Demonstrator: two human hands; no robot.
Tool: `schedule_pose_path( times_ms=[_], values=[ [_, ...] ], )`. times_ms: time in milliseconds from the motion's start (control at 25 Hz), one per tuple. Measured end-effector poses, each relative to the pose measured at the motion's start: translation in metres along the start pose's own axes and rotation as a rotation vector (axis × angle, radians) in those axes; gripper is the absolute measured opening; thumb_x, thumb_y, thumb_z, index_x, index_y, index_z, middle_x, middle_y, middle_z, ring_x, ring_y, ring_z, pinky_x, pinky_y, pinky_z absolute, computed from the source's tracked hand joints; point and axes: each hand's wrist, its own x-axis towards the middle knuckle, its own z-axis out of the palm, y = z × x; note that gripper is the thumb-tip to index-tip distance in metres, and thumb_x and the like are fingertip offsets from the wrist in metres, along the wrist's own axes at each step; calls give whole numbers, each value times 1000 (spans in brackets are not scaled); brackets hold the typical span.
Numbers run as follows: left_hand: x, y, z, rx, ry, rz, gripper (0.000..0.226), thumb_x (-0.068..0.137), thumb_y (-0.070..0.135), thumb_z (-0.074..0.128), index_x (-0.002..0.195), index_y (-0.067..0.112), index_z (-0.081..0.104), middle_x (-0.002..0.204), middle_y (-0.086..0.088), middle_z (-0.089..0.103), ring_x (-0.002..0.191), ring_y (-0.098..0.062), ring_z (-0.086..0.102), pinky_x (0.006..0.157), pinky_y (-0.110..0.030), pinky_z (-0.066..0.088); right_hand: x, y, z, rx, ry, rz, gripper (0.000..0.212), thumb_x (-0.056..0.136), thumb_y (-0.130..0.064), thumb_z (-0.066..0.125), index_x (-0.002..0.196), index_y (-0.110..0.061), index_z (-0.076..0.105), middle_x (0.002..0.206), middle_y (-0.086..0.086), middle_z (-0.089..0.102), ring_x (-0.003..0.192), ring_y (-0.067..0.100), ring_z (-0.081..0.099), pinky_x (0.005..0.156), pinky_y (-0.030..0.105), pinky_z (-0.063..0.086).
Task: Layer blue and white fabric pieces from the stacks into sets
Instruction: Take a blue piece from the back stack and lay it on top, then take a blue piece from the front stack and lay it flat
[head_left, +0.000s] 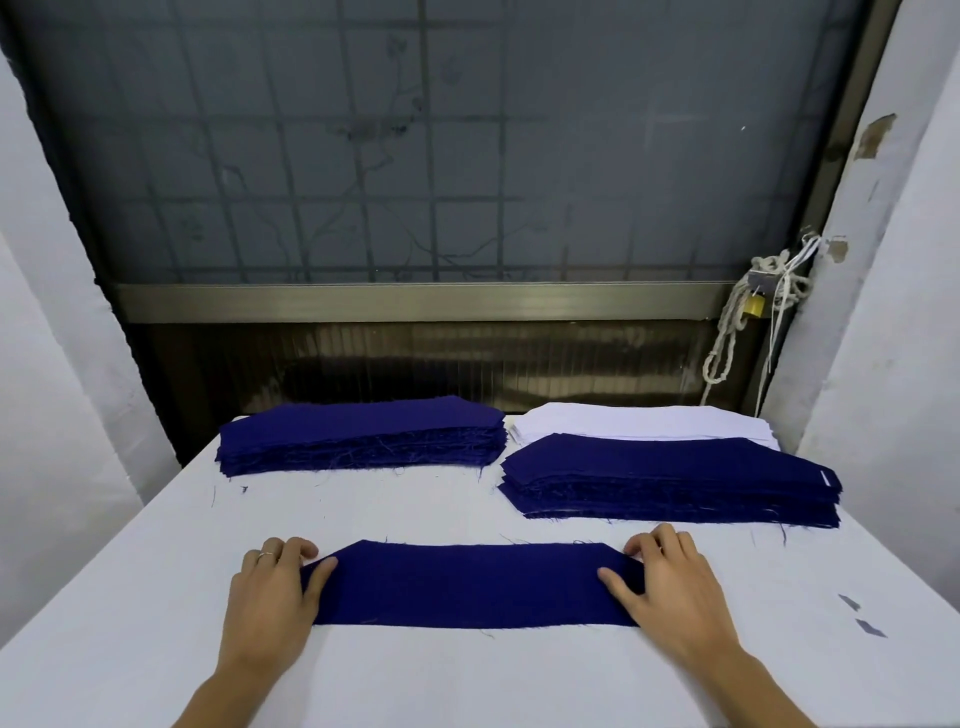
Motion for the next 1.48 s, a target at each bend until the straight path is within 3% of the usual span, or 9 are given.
schedule_pose_path(
  times_ms=[160,280,400,560,720,920,1160,1320,1480],
  values=[
    [2,1,0,55,-61,-4,27,94,50,64,90,23,61,85,8,56,83,-19,48,74,-36,44,-1,0,-4,43,-20,-59,28,91,-63,58,87,-35,54,92,-21,44,87,6,43,79,23,40],
    [-1,3,-6,-77,-107,-1,29,95,48,63,78,28,51,74,11,56,71,-14,54,65,-34,44,-4,-1,-9,158,-58,-86,31,92,-52,64,82,-38,38,78,-20,47,75,4,46,65,22,36],
    [-3,5,-11,-241,-167,-60,22,97,43,63,82,31,53,70,9,64,66,-10,60,60,-30,47,-6,-1,-12,224,-115,-67,27,94,-45,60,98,-43,34,86,-16,57,77,2,53,62,19,39],
    [-5,9,-18,-425,-205,-98,7,101,29,61,98,35,60,91,23,70,78,-2,67,64,-28,52,-7,0,-17,349,-122,-107,46,95,-21,58,120,-51,34,95,-24,57,72,1,58,58,15,43],
    [8,23,-29,-565,-218,-82,25,104,16,56,111,40,58,86,2,72,74,-11,68,60,-17,50,-3,5,-21,432,-23,-167,37,96,-6,61,103,-42,59,106,-25,60,85,1,62,69,16,49],
    [51,67,-34,-520,-223,55,36,104,0,48,93,26,70,97,15,72,96,-3,64,76,-9,48,27,31,-40,525,109,-134,34,95,3,62,91,-29,71,95,-14,57,85,10,61,70,18,48],
    [106,169,-16,-475,-225,168,33,105,5,48,106,29,72,112,19,64,102,2,58,81,-10,44,96,101,-86,591,191,115,41,98,6,54,91,-30,73,104,-10,61,95,3,59,78,6,43],
    [129,249,16,-513,-231,183,28,104,7,52,107,26,73,110,11,66,92,2,57,70,-4,41,137,158,-102,504,217,246,41,100,6,50,90,-26,74,115,0,63,104,18,57,94,26,45],
    [131,297,58,-468,-280,135,25,104,7,52,111,23,71,121,2,66,103,-6,57,84,-12,47,157,200,-96,422,174,389,43,100,8,43,88,-21,73,119,9,66,105,22,56,101,36,47]
  ],
)
